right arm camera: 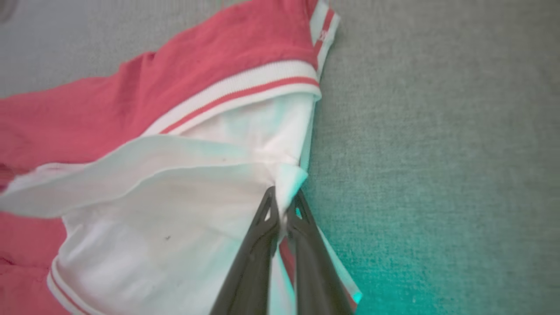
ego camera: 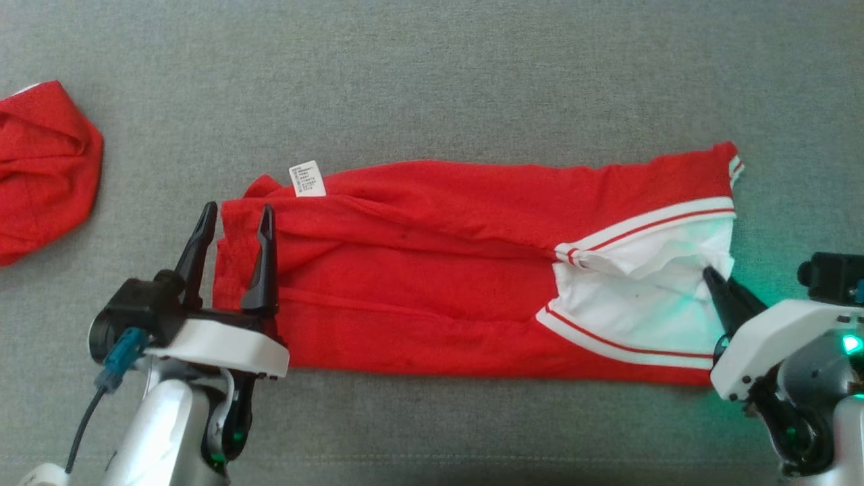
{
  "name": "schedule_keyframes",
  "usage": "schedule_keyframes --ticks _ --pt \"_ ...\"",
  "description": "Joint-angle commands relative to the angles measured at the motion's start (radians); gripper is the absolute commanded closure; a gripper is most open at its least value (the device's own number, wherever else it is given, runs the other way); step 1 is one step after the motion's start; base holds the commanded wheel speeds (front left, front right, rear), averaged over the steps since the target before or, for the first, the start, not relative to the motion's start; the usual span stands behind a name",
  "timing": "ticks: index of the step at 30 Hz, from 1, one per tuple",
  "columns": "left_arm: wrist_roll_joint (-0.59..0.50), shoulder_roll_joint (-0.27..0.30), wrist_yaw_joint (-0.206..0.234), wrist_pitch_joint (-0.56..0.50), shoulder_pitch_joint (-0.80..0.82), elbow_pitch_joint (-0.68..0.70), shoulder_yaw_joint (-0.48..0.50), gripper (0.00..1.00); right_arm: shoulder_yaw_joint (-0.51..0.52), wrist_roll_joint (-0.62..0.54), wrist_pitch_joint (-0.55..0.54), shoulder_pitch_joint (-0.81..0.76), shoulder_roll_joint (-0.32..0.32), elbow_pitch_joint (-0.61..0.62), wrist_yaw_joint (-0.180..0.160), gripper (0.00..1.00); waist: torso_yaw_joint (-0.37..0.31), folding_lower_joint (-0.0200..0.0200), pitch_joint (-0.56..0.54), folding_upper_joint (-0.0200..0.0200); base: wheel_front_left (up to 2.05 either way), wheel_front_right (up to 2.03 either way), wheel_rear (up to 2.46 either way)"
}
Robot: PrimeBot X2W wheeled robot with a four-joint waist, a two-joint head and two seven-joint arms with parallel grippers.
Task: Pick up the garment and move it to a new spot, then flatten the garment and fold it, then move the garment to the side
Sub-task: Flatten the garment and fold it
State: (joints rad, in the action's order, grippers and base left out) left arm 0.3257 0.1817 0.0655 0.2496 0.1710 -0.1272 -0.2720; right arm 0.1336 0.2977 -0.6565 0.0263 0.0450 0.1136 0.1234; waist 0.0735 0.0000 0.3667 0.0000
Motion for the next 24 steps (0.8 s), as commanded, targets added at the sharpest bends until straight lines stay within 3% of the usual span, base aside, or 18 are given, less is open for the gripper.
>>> schedule_keyframes --ticks 1,6,17,20,24 --pt "-0.011 0.007 -0.005 0.012 0.032 0.026 0.05 0.0 -0.017 -0.003 0.029 0.012 0.005 0.046 0.007 1.0 -0.003 0.0 -0.004 0.0 0.0 0.0 0.0" --pt "-0.022 -0.004 -0.014 0.012 0.023 0.02 0.065 0.0 0.013 -0.036 0.084 0.03 0.005 0.054 0.007 1.0 -0.012 0.0 -0.025 0.0 0.0 0.0 0.0" --pt "-0.038 -0.027 -0.024 0.012 -0.012 0.012 0.09 0.0 0.175 -0.07 0.087 0.011 0.012 0.064 0.007 1.0 -0.03 0.0 -0.085 0.0 0.0 0.0 0.0" --pt "-0.04 -0.029 -0.024 0.012 -0.021 0.01 0.098 0.0 0.151 -0.064 0.091 0.028 0.016 0.099 0.007 1.0 -0.038 0.0 -0.102 0.0 0.0 0.0 0.0" --pt "-0.042 -0.031 -0.027 0.012 -0.031 0.005 0.104 0.0 0.048 -0.045 0.076 0.068 0.018 0.176 0.007 1.0 -0.049 0.0 -0.126 0.0 0.0 0.0 0.0"
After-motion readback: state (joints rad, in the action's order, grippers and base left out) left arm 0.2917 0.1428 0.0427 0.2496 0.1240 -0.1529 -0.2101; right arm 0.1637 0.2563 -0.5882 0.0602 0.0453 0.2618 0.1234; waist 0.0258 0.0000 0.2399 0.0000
